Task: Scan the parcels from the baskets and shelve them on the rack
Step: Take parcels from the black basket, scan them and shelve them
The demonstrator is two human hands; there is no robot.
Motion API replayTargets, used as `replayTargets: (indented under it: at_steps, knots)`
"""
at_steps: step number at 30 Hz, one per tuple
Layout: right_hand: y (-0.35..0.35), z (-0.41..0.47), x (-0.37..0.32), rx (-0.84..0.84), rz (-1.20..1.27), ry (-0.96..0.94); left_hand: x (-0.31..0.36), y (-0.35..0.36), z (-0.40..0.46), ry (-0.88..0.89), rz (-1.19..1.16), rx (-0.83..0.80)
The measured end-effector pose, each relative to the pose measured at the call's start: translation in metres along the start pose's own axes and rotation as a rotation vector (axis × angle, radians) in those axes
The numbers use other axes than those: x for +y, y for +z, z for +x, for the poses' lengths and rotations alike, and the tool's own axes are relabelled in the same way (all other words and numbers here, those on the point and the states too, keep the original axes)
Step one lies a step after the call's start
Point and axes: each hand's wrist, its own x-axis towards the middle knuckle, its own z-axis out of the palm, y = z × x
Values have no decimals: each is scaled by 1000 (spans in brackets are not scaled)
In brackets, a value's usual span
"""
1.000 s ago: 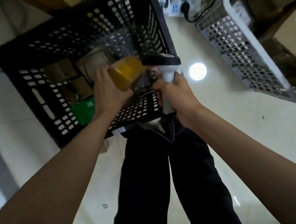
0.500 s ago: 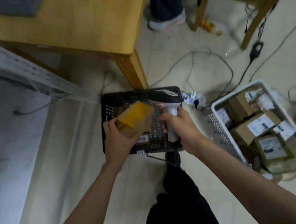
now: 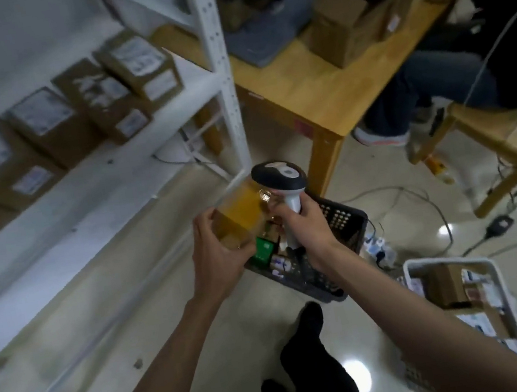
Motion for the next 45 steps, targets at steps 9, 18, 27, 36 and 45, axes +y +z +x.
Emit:
replayTargets:
  at_steps: [9,18,27,36,45]
  knots:
    - [63,-92,-74,-159,46,-246,77,-106,-55,167,-24,241]
    - [65,-108,-129,-338,106,-300,151,-186,-49,-82,-442,418]
    - [53,-92,-162,-413,114,-364,174,-181,-42,-259,-915,98]
    - [55,-72,-189,-544,23,-438,189,-217,-38,-180,-674,233]
    - [75,-77,-230,-635,-360,-826,203,-288,-46,-2,-34,526]
